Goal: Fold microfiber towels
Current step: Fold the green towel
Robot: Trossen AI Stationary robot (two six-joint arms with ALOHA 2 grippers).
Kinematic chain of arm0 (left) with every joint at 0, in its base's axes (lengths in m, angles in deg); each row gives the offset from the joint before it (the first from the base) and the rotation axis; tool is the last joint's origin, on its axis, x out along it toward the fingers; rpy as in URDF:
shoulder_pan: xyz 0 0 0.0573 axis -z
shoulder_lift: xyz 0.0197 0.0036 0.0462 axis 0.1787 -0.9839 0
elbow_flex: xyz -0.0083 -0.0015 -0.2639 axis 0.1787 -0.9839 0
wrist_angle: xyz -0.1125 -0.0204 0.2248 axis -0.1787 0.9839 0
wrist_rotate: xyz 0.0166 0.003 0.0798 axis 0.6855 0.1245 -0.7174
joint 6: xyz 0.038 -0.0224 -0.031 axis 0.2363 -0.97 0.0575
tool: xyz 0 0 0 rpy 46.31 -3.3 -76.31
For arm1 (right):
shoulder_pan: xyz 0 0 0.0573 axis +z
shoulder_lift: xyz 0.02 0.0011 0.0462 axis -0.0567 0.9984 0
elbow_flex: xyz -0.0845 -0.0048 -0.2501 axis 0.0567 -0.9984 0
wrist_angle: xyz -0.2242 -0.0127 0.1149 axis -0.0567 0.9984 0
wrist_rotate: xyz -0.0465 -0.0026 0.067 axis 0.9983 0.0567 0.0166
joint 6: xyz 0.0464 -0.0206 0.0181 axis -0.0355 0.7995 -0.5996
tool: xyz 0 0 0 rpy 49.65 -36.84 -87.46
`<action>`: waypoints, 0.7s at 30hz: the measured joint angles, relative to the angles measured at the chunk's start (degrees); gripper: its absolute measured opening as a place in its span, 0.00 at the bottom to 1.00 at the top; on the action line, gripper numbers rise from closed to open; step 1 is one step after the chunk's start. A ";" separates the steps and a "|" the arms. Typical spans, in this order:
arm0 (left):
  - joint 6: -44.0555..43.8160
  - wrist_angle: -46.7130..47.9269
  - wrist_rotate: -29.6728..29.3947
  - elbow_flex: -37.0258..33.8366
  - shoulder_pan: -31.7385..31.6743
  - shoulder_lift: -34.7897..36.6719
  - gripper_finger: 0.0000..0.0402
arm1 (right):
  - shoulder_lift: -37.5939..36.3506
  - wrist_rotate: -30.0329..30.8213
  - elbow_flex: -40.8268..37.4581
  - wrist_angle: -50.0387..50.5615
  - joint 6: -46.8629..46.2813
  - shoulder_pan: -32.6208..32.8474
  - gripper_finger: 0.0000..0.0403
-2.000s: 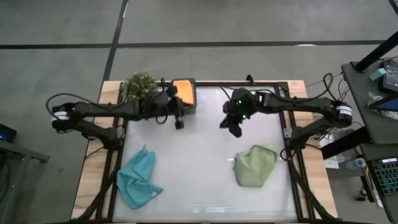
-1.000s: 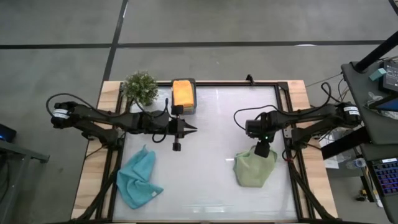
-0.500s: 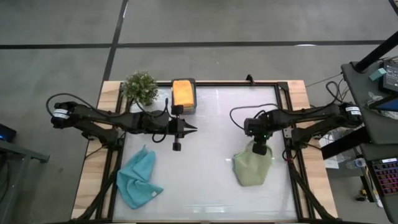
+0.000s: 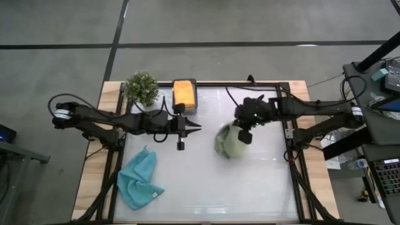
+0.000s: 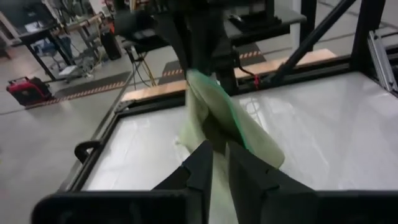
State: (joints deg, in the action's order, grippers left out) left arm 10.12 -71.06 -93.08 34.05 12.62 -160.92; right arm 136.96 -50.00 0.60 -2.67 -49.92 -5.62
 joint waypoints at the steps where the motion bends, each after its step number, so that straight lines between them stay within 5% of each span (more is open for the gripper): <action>1: -0.02 0.00 0.02 0.00 0.04 -0.30 0.10 | 0.70 0.04 1.01 -1.03 0.00 0.00 0.02; 9: 0.00 -9.38 -0.56 0.00 0.04 -7.03 0.31 | 8.23 6.47 10.96 -5.31 1.57 -0.04 0.02; 16: 3.85 -11.58 -17.80 0.05 -0.14 -9.61 0.41 | 14.83 6.44 19.78 -2.88 9.74 0.00 0.02; 21: 7.46 -11.01 -3.66 0.04 -0.09 -9.61 0.42 | 18.25 6.45 22.76 -1.15 13.06 -0.04 0.02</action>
State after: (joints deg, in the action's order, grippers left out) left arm 17.58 -82.07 -96.75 34.10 12.54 -170.53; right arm 155.20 -43.54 23.36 -3.81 -36.86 -5.67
